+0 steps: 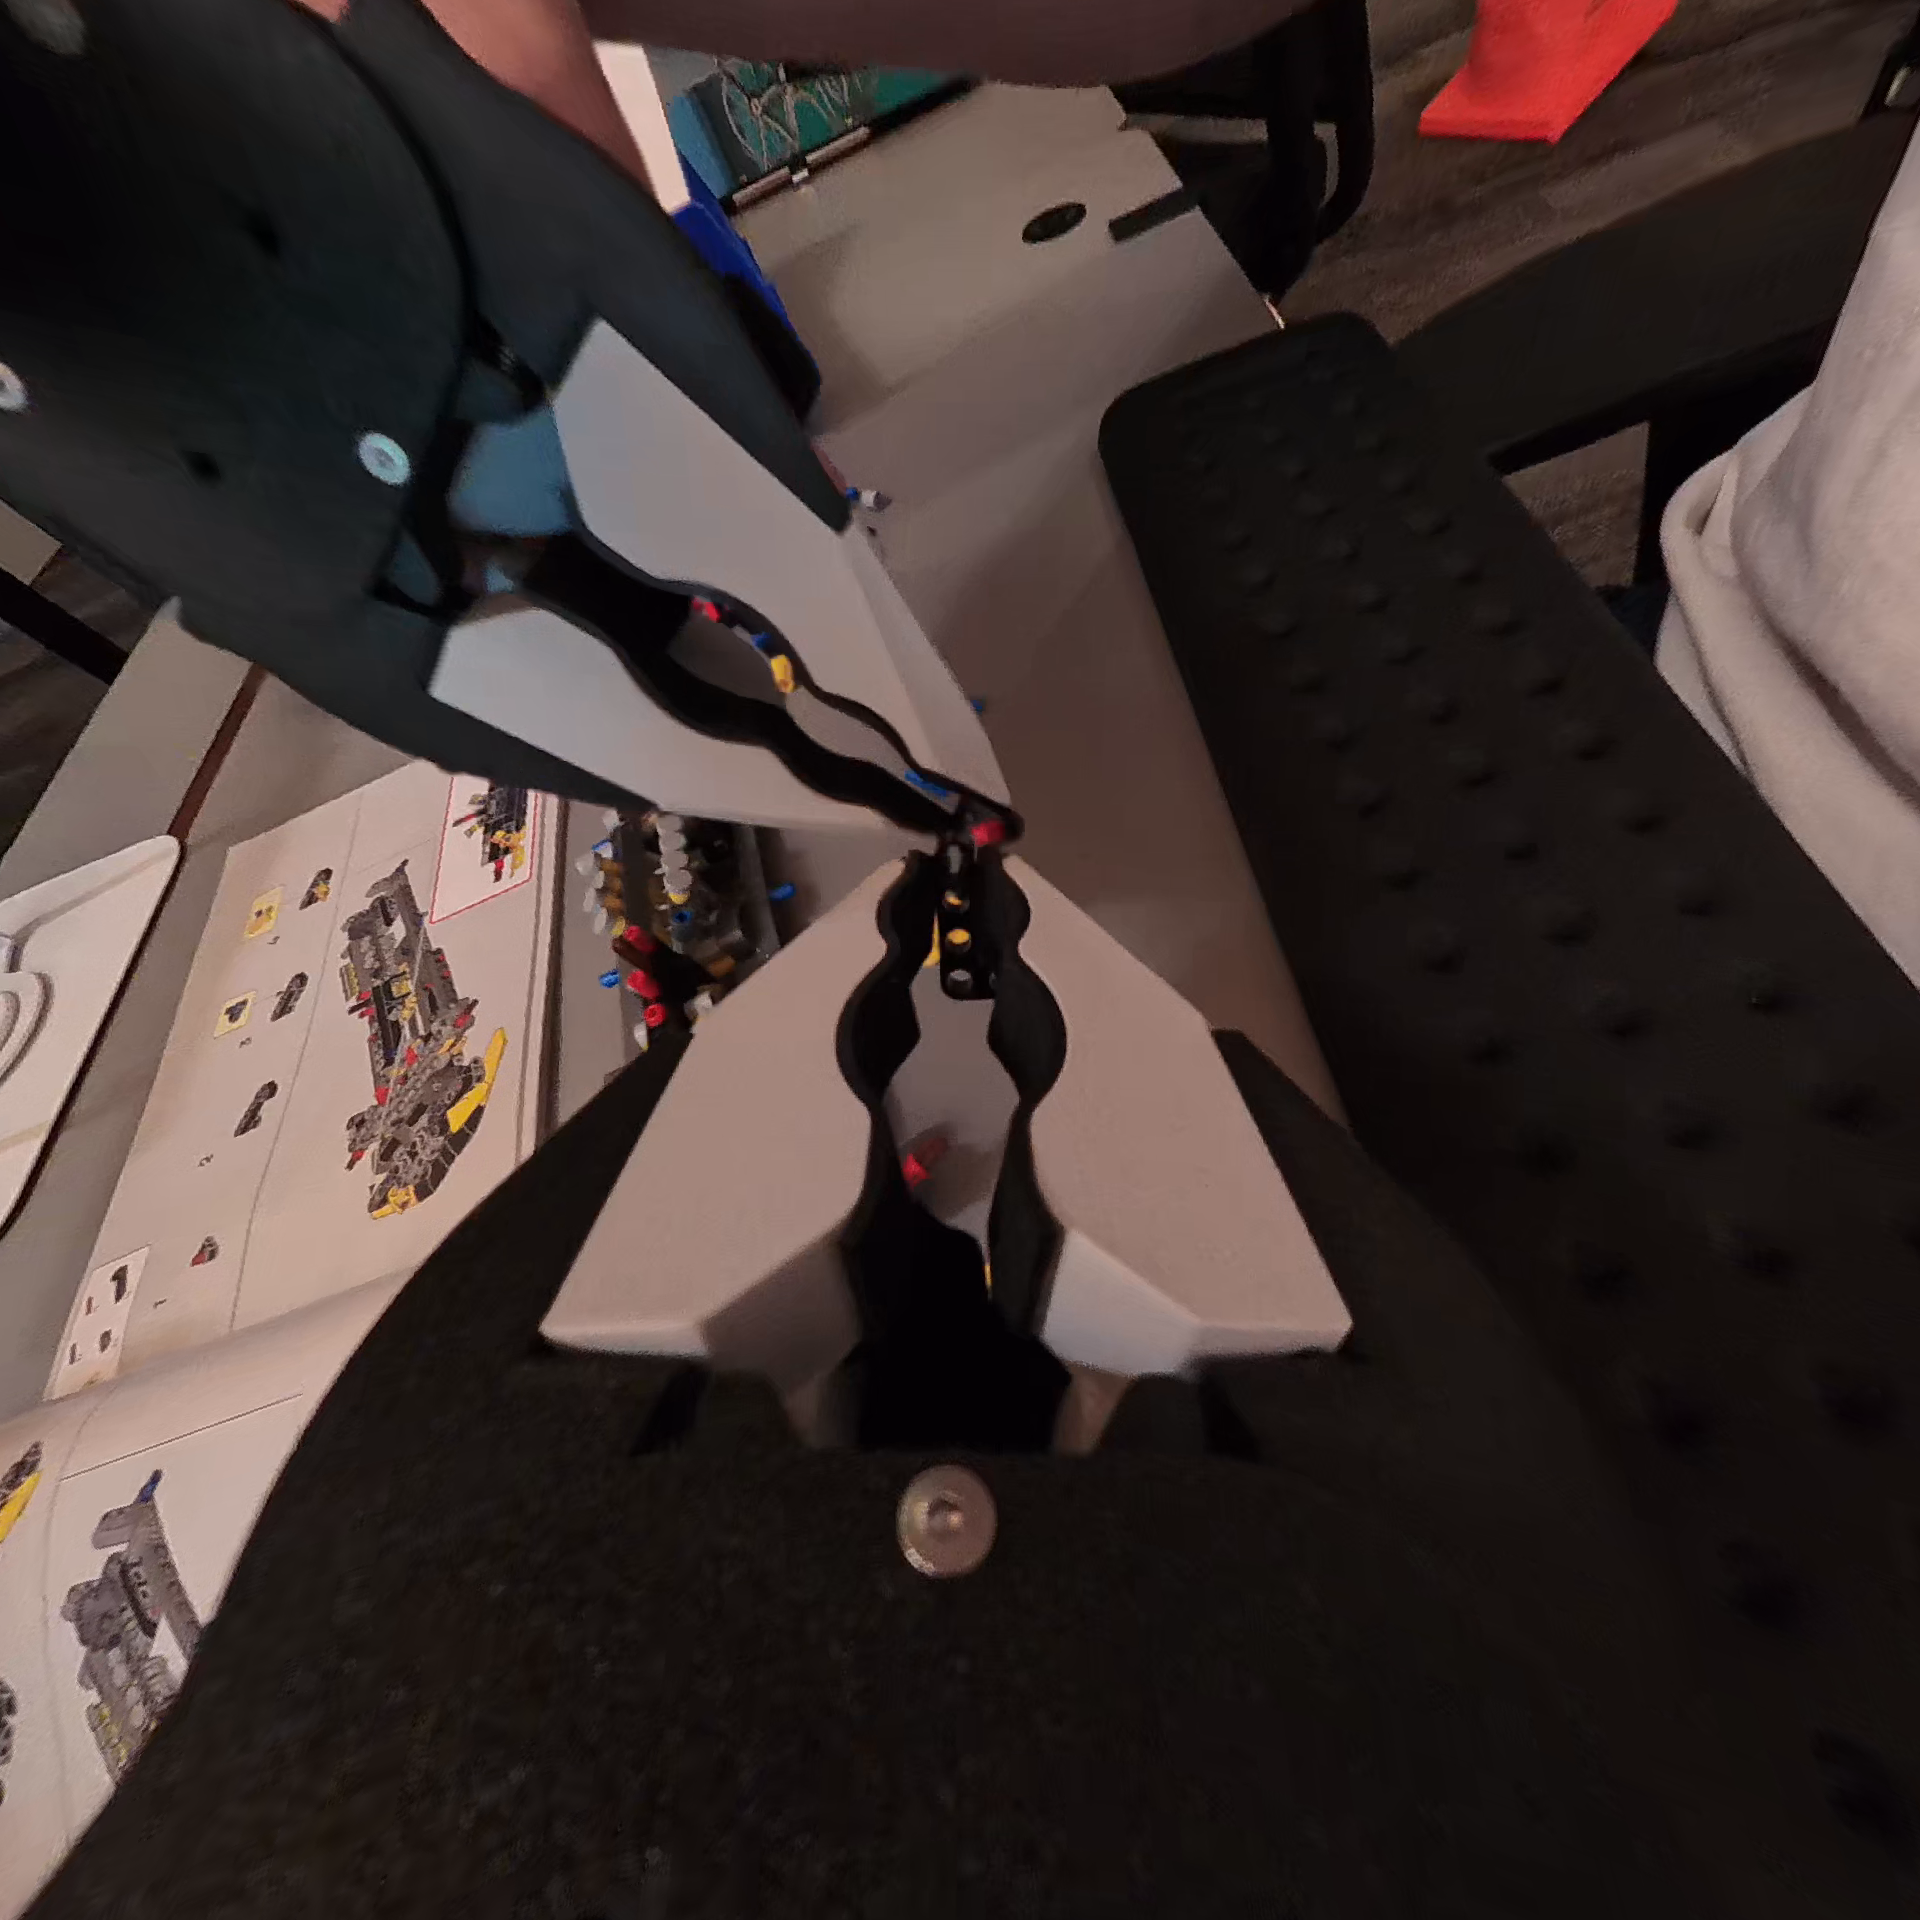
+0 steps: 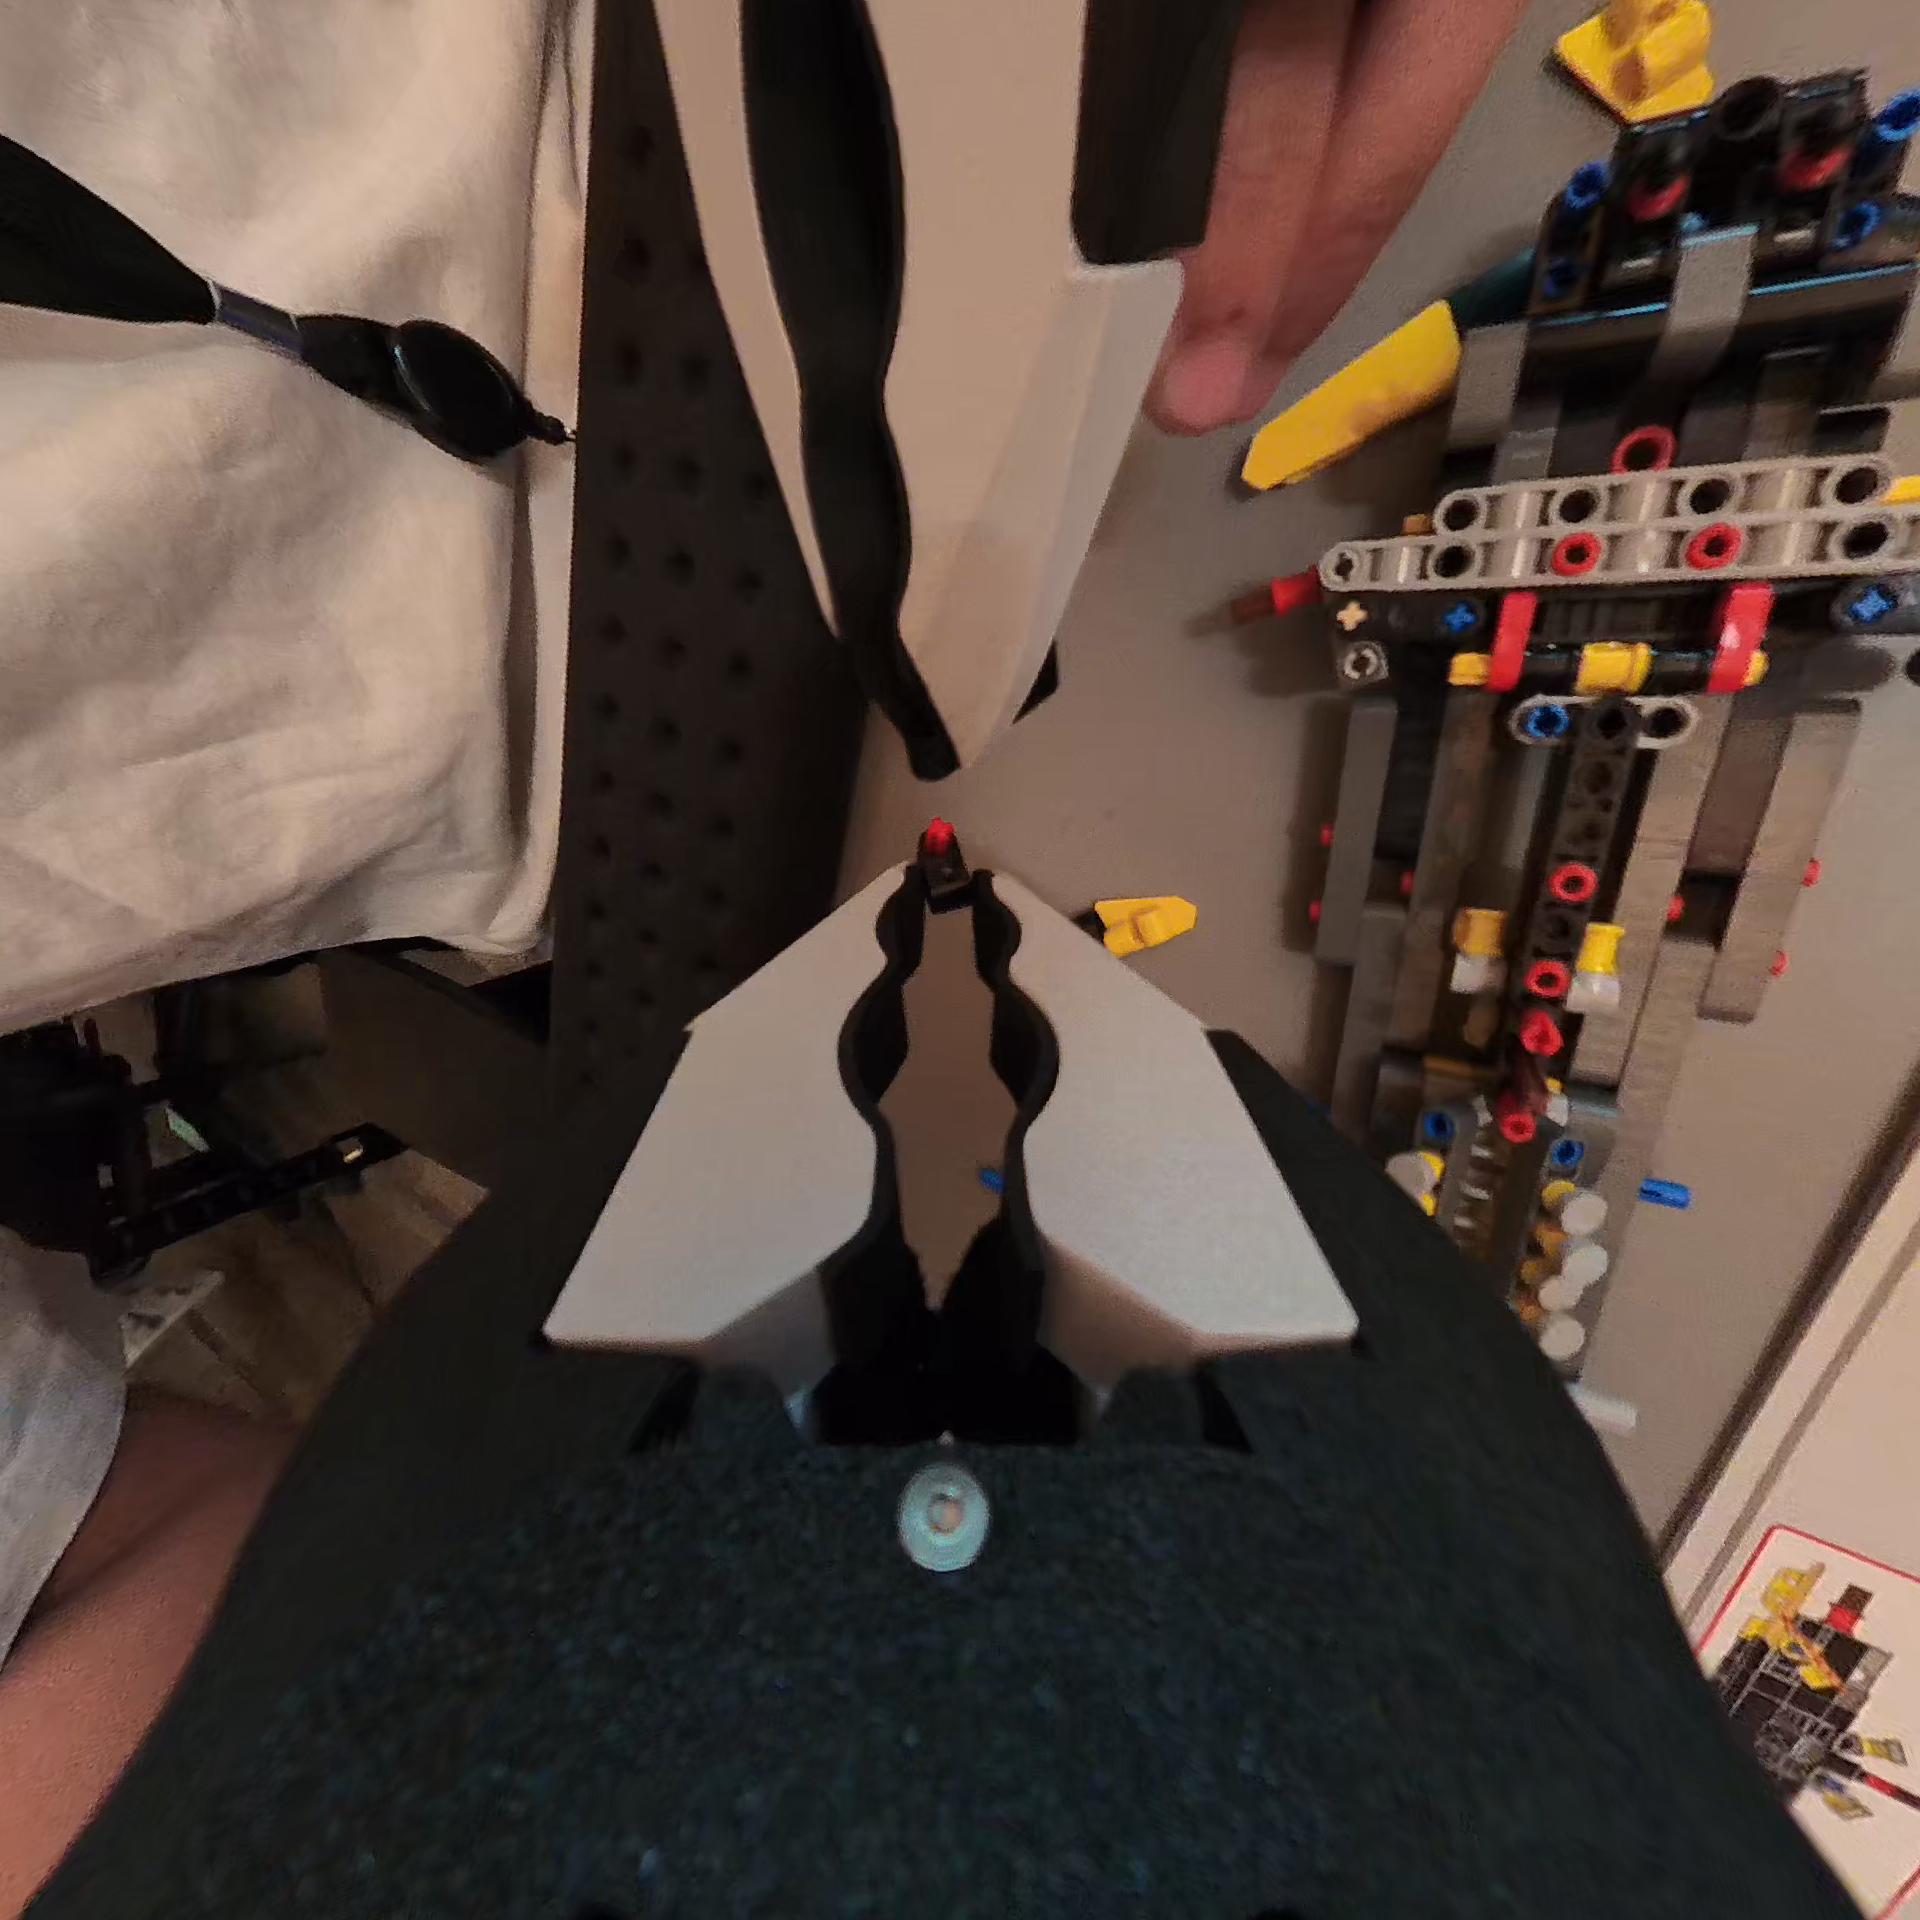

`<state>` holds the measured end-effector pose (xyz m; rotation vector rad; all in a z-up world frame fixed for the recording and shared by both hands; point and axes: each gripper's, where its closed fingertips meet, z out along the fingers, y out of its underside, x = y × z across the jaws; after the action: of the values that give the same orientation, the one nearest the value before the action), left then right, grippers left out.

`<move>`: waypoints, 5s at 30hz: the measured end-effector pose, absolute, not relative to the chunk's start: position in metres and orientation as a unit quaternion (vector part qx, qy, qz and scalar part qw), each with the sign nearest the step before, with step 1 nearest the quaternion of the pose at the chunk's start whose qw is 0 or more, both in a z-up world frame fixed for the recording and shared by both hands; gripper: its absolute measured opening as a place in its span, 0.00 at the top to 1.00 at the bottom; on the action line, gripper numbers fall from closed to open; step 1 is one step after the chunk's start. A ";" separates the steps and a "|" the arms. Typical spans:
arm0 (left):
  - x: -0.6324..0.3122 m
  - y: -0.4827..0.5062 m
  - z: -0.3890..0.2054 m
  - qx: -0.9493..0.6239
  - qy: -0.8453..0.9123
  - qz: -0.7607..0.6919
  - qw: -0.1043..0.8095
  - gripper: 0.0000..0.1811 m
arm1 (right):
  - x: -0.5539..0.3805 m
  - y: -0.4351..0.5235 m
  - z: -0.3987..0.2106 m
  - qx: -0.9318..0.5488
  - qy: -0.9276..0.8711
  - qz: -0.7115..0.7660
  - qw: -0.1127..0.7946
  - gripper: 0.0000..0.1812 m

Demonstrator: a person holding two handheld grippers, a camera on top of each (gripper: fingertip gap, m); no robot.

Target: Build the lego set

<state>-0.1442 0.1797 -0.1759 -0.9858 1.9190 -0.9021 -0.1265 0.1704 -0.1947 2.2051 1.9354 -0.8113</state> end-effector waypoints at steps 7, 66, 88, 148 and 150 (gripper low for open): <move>-0.142 0.170 -0.187 -0.377 0.772 -0.342 0.381 0.97 | -0.135 0.172 -0.196 0.716 0.645 -0.264 0.045 0.96; -0.141 0.182 -0.199 -0.357 0.797 -0.239 0.424 0.97 | -0.105 0.153 -0.229 0.812 0.486 -0.235 -0.222 0.96; -0.140 0.148 -0.188 -0.277 0.808 -0.261 0.451 0.97 | -0.138 0.148 -0.193 0.766 0.526 -0.271 -0.251 0.96; -0.127 0.216 -0.163 -0.374 0.722 -0.152 0.561 0.97 | -0.129 0.208 -0.155 0.803 0.252 -0.429 -0.328 0.85; -0.127 0.220 -0.163 -0.387 0.716 -0.149 0.562 0.97 | -0.130 0.210 -0.156 0.805 0.234 -0.417 -0.352 0.85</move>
<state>-0.1271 0.2204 -0.1626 -0.9104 1.6867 -0.3516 -0.1302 0.2104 -0.1563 3.3202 0.9662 -1.7192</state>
